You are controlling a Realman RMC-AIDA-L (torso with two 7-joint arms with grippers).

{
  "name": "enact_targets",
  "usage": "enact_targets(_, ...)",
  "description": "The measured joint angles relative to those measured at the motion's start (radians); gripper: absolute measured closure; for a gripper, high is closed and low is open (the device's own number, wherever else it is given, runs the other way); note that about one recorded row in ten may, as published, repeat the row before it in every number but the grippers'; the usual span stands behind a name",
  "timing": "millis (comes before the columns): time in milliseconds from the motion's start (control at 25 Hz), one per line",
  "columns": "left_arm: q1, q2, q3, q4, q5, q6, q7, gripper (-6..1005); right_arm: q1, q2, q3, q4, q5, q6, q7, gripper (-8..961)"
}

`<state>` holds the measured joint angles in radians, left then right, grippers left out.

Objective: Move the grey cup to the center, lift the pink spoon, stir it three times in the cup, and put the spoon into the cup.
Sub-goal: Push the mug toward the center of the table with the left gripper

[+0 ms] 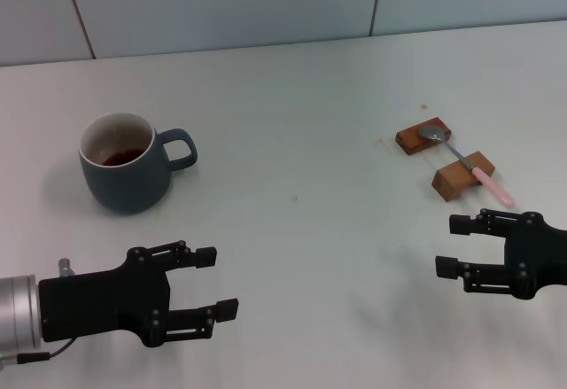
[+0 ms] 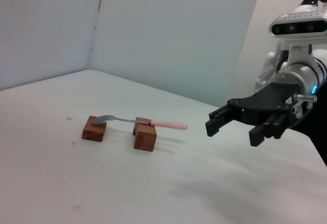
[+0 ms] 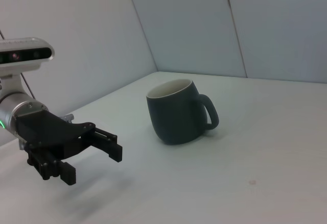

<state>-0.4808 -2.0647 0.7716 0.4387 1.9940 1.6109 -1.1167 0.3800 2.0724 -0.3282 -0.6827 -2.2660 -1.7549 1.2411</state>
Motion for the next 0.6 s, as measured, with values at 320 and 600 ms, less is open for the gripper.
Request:
enact_targets(320, 0.001, -0.001, -0.003, 0.002, -0.001, 0.0, 0.001, 198, -0.005, 0.0, 0.0, 0.0, 0.0, -0.002, 0.0, 183)
enact_targets(600, 0.11, -0.004, -0.219, 0.012, -0.296, 0.009, 0.175, 201, -0.013, 0.0, 0.0, 0.0, 0.001, -0.004, 0.0, 183)
